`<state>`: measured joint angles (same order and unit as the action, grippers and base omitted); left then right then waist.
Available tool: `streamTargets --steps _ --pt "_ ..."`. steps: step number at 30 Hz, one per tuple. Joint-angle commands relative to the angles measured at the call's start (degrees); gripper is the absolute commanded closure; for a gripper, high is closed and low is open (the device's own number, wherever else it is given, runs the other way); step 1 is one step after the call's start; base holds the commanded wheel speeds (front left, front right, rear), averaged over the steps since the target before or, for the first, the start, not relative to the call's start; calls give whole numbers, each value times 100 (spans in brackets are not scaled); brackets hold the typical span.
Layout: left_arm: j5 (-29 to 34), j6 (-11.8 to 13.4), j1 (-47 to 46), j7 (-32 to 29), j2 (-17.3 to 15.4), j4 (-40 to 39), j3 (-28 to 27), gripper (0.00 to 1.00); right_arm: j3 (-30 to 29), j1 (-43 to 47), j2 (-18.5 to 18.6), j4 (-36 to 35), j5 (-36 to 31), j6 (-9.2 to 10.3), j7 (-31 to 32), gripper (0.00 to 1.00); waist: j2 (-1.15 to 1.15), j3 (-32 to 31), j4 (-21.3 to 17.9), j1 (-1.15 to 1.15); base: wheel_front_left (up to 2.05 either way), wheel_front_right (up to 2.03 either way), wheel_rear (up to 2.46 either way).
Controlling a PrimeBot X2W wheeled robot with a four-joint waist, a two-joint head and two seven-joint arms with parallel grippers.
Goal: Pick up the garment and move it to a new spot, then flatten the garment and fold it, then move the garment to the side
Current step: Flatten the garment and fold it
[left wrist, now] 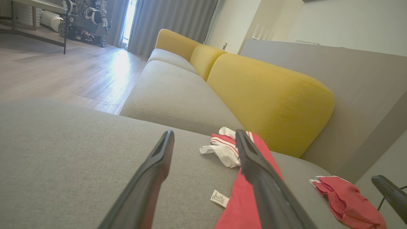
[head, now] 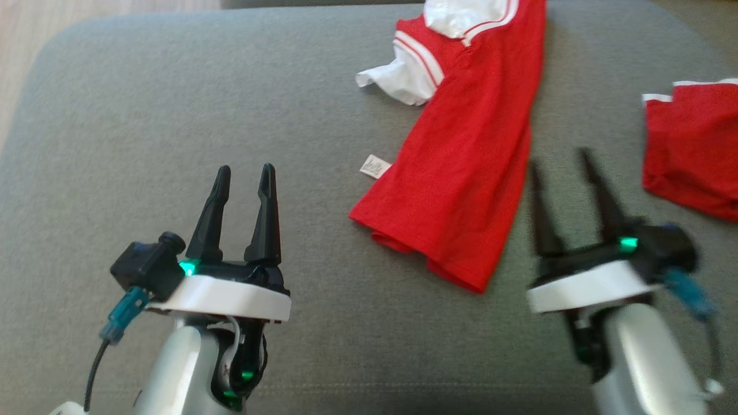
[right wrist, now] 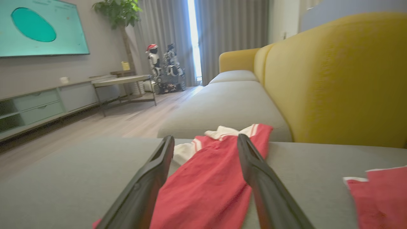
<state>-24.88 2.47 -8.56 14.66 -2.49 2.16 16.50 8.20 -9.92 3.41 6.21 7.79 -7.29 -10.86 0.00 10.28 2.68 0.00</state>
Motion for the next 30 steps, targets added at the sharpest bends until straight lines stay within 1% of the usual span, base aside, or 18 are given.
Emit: streamTargets --steps 1,6,9,13,14,19,25,30 --pt "-19 -15 -275 34 -39 -176 -137 0 307 -224 -49 -140 -65 -20 65 0 0 87 110 0 0 0 0" --pt "-69 -12 -317 34 -39 -157 -93 0 1048 -572 -51 252 -174 -20 384 0 0 254 367 0 0 0 0" --pt "-114 -14 -357 34 -39 -142 -26 0 1417 -838 -51 691 -315 -20 644 0 0 334 541 0 0 0 0" --pt "-174 3 -404 34 -39 -121 61 0 1794 -1148 -52 1320 -317 -20 894 0 0 396 774 0 0 0 0" --pt "-174 3 -404 34 -39 -121 61 0 1794 -1148 -52 1320 -317 -20 894 0 0 396 774 0 0 0 0" --pt "-237 34 -421 34 -39 -123 116 0 1954 -1416 -13 2024 -446 -20 1126 0 0 449 1020 0 0 0 0" --pt "-281 59 -395 34 -39 -130 145 0 1763 -1572 -7 2548 -787 -20 1104 0 0 480 1166 0 0 0 0" --pt "-299 77 -397 34 -39 -146 183 0 1656 -1637 -31 2828 -874 -20 1052 0 0 503 1212 0 0 0 0"
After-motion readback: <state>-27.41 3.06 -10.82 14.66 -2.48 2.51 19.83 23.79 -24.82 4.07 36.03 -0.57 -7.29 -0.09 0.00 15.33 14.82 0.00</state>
